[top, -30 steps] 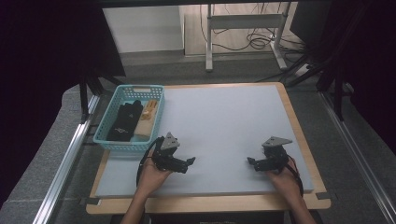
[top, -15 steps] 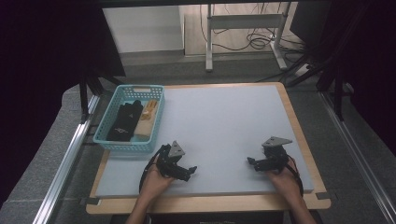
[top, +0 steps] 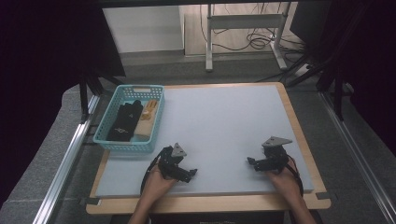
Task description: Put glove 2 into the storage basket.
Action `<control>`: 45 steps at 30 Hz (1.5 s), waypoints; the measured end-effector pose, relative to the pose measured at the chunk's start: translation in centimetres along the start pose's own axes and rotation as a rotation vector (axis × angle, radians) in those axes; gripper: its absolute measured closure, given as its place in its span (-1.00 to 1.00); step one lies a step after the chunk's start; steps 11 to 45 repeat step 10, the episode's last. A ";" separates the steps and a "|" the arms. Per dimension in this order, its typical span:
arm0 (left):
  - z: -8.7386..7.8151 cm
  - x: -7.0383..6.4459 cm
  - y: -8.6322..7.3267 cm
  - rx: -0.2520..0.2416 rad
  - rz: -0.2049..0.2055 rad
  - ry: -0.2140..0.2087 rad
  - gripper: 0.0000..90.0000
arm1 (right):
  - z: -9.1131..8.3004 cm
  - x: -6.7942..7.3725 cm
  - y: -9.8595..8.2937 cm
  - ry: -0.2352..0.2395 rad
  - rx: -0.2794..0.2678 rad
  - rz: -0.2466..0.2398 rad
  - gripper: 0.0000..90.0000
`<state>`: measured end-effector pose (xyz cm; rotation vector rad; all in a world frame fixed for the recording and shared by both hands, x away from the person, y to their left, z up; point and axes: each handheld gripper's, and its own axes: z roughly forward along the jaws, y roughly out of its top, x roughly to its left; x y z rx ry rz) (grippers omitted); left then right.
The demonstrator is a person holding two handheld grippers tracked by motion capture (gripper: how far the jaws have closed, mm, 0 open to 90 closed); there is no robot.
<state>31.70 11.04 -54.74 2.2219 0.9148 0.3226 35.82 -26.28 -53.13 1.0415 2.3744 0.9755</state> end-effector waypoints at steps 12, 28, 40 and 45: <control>0.0 -0.1 0.0 0.001 0.002 0.001 -1.00 | 0.0 0.0 0.0 -0.001 0.000 0.000 -0.76; 0.0 -0.1 0.0 0.001 0.002 0.001 -1.00 | 0.0 0.0 0.0 -0.001 0.000 0.000 -0.76; 0.0 -0.1 0.0 0.001 0.002 0.001 -1.00 | 0.0 0.0 0.0 -0.001 0.000 0.000 -0.76; 0.0 -0.1 0.0 0.001 0.002 0.001 -1.00 | 0.0 0.0 0.0 -0.001 0.000 0.000 -0.76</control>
